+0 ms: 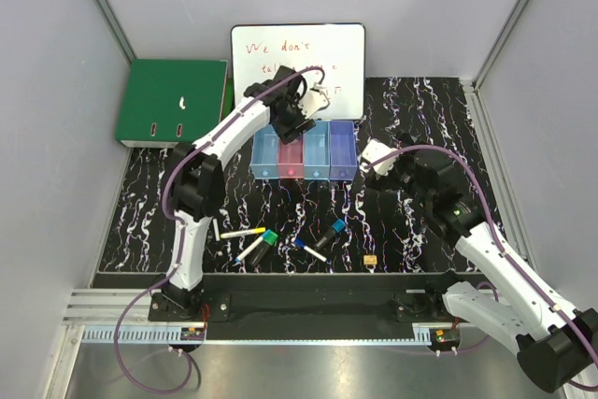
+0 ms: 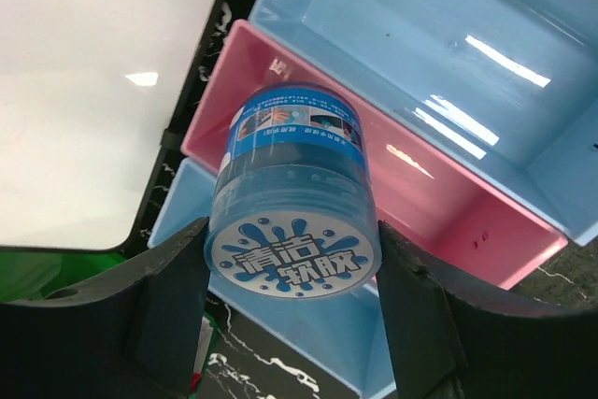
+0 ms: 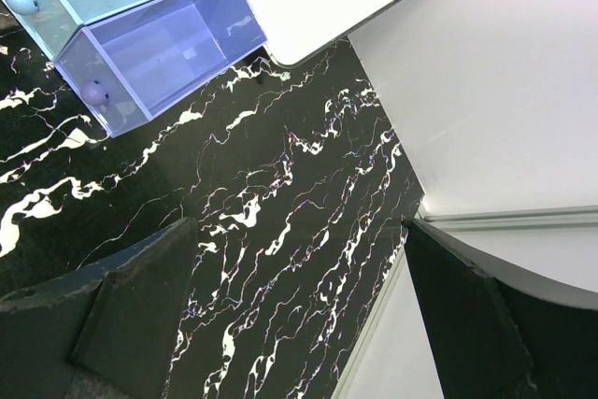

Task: Sort the stationery into containers
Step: Place the stationery in the storage box.

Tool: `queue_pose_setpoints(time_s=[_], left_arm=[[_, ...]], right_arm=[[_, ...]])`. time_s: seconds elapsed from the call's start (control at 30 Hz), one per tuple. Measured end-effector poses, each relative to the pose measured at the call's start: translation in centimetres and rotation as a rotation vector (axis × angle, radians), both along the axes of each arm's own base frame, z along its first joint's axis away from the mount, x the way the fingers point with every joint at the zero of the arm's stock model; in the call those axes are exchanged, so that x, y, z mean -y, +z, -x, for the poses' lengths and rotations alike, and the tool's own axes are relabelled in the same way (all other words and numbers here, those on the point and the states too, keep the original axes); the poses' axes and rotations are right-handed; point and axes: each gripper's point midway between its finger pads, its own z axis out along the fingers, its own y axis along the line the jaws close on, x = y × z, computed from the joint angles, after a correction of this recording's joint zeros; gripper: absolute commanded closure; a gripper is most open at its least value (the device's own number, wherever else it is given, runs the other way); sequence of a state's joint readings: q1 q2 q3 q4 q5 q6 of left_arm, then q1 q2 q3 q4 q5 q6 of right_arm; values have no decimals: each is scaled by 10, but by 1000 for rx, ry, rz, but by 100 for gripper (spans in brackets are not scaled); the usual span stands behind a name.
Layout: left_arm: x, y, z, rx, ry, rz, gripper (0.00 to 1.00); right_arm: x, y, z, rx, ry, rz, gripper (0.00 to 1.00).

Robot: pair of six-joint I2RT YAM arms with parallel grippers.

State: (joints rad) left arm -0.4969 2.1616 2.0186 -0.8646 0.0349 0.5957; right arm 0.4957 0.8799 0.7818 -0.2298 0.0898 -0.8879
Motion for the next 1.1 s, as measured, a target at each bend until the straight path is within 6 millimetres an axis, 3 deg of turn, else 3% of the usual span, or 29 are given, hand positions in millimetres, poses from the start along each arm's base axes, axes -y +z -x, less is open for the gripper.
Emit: queue_pose_setpoints(time_s=[0.17, 0.27, 0.3, 0.37, 0.5, 0.6, 0.67, 0.83, 0.87, 1.1], left_arm=[[5, -22, 1, -34, -19, -20, 96], [6, -28, 1, -43, -25, -26, 85], [6, -29, 1, -44, -25, -27, 72], [7, -30, 1, -46, -26, -29, 60], [7, -32, 1, -48, -27, -30, 48], [7, -32, 1, -47, -27, -30, 47], [7, -32, 1, -47, -26, -30, 36], [7, -31, 0, -45, -21, -28, 23], [7, -31, -1, -40, -18, -28, 16], [8, -25, -12, 12, 0, -28, 13]], right_arm=[[0, 1, 1, 5, 1, -1, 0], [0, 2, 1, 6, 1, -2, 0], [0, 2, 1, 6, 1, -2, 0], [0, 2, 1, 7, 1, -2, 0], [1, 2, 1, 7, 1, -2, 0], [1, 3, 1, 8, 1, -2, 0], [1, 3, 1, 9, 1, -3, 0], [1, 3, 1, 8, 1, -3, 0], [1, 3, 1, 8, 1, -3, 0], [1, 3, 1, 10, 1, -4, 0]])
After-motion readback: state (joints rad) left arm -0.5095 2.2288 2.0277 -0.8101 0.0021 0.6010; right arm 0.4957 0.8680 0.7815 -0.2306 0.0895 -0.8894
